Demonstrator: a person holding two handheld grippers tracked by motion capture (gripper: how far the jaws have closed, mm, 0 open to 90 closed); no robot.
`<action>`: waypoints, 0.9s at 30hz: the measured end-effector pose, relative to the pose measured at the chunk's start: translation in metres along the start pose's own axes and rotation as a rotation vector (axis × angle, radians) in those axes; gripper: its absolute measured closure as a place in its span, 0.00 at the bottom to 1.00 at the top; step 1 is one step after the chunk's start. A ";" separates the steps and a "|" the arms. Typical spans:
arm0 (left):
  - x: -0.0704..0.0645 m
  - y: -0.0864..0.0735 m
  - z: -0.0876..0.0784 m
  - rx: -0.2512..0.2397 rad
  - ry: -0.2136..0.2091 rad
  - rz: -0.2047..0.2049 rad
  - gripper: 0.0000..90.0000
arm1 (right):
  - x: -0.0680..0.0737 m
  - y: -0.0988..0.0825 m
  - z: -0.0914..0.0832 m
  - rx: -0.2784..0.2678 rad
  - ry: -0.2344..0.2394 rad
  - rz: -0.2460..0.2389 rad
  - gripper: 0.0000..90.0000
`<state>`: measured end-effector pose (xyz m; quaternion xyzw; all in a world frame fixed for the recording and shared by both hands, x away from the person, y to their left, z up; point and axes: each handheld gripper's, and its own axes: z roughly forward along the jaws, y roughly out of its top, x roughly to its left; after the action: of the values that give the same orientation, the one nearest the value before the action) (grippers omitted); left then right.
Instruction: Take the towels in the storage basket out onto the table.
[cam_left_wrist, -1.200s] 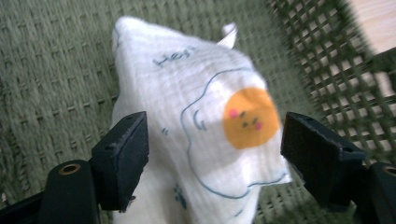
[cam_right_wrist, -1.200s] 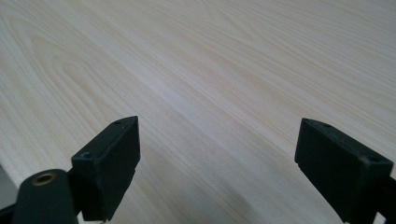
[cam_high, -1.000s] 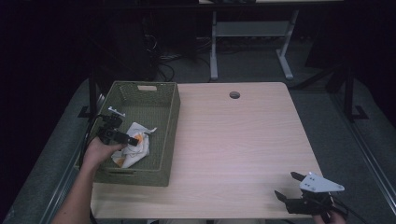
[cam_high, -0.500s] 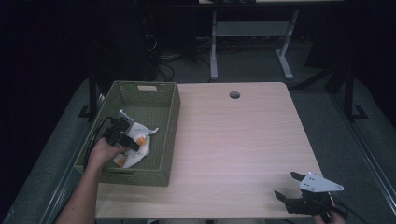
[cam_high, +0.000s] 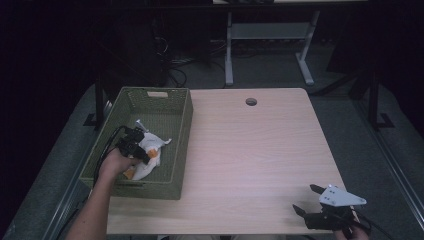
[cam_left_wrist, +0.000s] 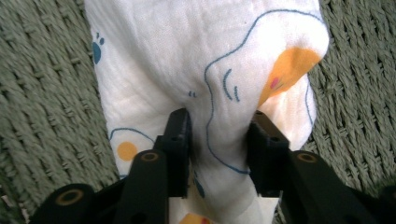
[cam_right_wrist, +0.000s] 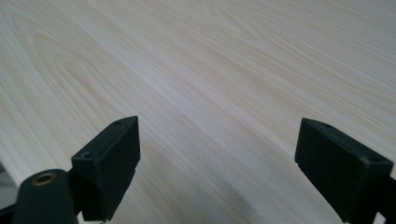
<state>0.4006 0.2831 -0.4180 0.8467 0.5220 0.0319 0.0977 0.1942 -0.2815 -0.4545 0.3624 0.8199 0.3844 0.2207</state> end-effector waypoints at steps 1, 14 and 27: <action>0.000 0.000 0.000 0.000 0.000 0.000 0.74 | 0.000 0.000 0.000 0.000 0.000 0.000 0.15; 0.004 0.001 -0.013 -0.011 -0.005 -0.015 0.86 | -0.002 -0.001 0.001 0.005 -0.001 0.002 0.15; 0.017 -0.017 -0.046 -0.173 -0.083 -0.080 0.87 | -0.001 0.000 0.002 0.003 -0.003 0.006 0.15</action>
<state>0.3859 0.3117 -0.3775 0.8142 0.5461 0.0377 0.1933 0.1961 -0.2810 -0.4563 0.3659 0.8190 0.3832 0.2202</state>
